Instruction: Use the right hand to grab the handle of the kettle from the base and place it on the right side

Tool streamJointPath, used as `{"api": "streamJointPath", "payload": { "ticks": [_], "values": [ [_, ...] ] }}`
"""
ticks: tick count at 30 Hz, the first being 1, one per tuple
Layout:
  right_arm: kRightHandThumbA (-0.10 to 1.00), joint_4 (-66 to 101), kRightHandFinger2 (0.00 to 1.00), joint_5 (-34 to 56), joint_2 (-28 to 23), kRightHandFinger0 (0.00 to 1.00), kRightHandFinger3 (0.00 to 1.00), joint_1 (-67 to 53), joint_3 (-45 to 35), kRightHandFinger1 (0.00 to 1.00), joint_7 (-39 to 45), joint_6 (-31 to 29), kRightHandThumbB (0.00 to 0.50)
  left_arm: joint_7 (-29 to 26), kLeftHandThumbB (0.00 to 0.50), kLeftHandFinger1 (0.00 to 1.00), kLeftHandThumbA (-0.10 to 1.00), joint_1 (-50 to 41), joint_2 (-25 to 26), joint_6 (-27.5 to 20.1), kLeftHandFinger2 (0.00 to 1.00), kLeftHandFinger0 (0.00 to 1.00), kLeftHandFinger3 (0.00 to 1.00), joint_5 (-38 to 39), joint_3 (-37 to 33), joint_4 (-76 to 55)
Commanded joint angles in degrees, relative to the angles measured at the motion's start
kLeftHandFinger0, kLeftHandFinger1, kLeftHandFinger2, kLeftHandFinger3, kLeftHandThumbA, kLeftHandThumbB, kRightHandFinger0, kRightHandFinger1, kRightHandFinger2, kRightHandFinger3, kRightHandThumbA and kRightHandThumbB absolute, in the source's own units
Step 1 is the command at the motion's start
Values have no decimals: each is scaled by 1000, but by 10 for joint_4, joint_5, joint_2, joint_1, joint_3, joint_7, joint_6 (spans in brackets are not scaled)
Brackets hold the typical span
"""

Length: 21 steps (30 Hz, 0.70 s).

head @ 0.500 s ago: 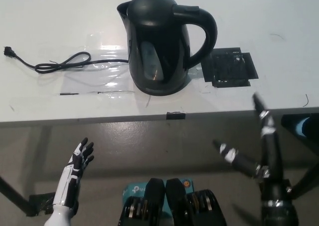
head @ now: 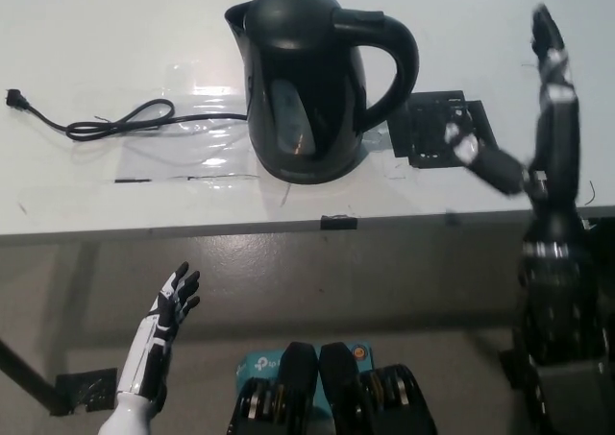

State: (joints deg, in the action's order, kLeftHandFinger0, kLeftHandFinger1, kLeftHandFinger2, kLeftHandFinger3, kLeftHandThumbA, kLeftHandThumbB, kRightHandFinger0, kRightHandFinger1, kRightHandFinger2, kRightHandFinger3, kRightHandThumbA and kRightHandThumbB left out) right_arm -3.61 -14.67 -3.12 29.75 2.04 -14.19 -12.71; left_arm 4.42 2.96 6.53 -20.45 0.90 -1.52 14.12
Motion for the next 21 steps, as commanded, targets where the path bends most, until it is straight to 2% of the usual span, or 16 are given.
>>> {"api": "streamJointPath", "payload": {
  "ticks": [1,8,16,21],
  "values": [
    [872,-48,1000,46,-10,1000,1000,72,-9,1000,46,38,234,8,500,1000,1000,6,2,-29,1000,1000,1000,-1,-3,-6],
    [824,-171,1000,46,-11,1000,1000,164,-7,1000,55,45,232,8,500,1000,1000,6,2,-26,1000,1000,1000,1,-2,-7],
    [839,-264,1000,24,-10,1000,1000,218,2,1000,44,36,242,11,500,1000,1000,9,5,-27,1000,1000,1000,4,0,-7],
    [841,-287,1000,36,-5,1000,1000,223,-1,1000,47,30,279,12,500,1000,1000,8,5,-24,1000,1000,1000,1,-1,-8]
  ]
}}
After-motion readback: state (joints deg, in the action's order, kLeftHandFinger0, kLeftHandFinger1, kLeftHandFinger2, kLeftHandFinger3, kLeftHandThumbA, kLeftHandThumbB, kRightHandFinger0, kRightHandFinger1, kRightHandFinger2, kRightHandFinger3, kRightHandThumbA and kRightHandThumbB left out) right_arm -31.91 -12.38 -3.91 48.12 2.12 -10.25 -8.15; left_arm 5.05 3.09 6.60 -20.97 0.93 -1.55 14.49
